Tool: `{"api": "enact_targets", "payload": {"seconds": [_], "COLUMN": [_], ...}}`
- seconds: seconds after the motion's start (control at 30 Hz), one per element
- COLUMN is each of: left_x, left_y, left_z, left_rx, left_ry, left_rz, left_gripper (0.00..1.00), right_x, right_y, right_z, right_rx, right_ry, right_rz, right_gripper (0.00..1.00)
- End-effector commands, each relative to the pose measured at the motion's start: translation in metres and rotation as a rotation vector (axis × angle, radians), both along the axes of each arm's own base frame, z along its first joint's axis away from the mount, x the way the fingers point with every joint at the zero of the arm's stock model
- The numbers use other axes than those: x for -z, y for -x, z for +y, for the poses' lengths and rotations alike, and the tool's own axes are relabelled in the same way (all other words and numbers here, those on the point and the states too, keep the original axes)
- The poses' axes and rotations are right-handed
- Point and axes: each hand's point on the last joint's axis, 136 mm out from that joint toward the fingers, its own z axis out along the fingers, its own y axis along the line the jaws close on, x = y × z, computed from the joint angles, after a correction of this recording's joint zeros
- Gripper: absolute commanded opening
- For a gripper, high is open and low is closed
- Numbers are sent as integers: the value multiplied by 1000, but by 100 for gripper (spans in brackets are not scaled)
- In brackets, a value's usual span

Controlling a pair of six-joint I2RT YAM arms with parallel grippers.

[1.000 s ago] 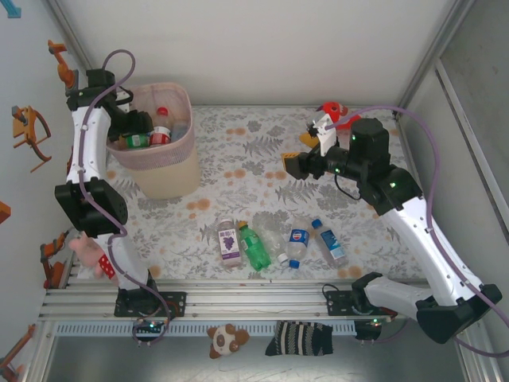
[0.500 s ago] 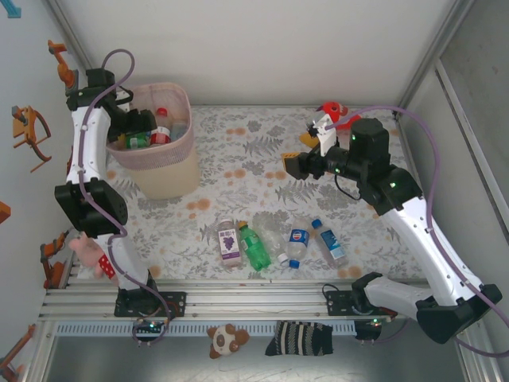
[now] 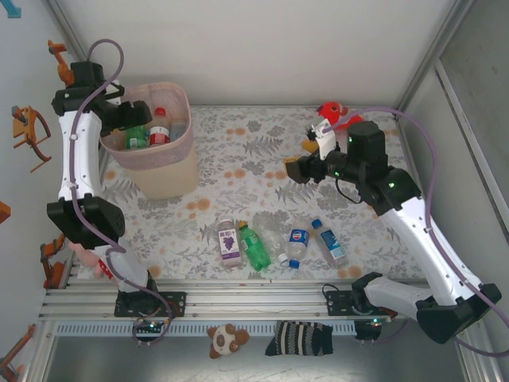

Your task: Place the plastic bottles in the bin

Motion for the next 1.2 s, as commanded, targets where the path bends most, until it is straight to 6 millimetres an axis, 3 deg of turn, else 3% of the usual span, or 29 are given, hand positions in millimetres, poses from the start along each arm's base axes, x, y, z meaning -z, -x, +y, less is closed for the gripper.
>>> {"api": "enact_targets", "payload": {"seconds": [0.0,0.23,0.53,0.6,0.77,0.9,1.17], "left_x": [-40,-83,-122,-127,-124,-113,-85], "left_y": [8,24,46,51,64,75,84], "left_z": [-8,-32,-92,-108,-150,-178,-214], "left_rx": [15,76,216,255,349,401,451], "left_ry": [51,171,445,502,610,650,664], "left_rz": [-105,-247,-443,-467,-468,-444,-369], "left_gripper": [90,89,87,87,87,86,86], "right_x": [24,80,159,176,218,248,285], "right_y": [-8,-17,-2,5,21,28,37], "right_z": [-11,-26,-60,-63,-72,-91,-110], "right_rx": [82,237,439,454,480,560,606], "right_ry": [53,148,326,354,426,496,565], "right_rz": [72,304,596,660,795,863,938], "right_gripper": [73,64,60,50,48,45,41]}}
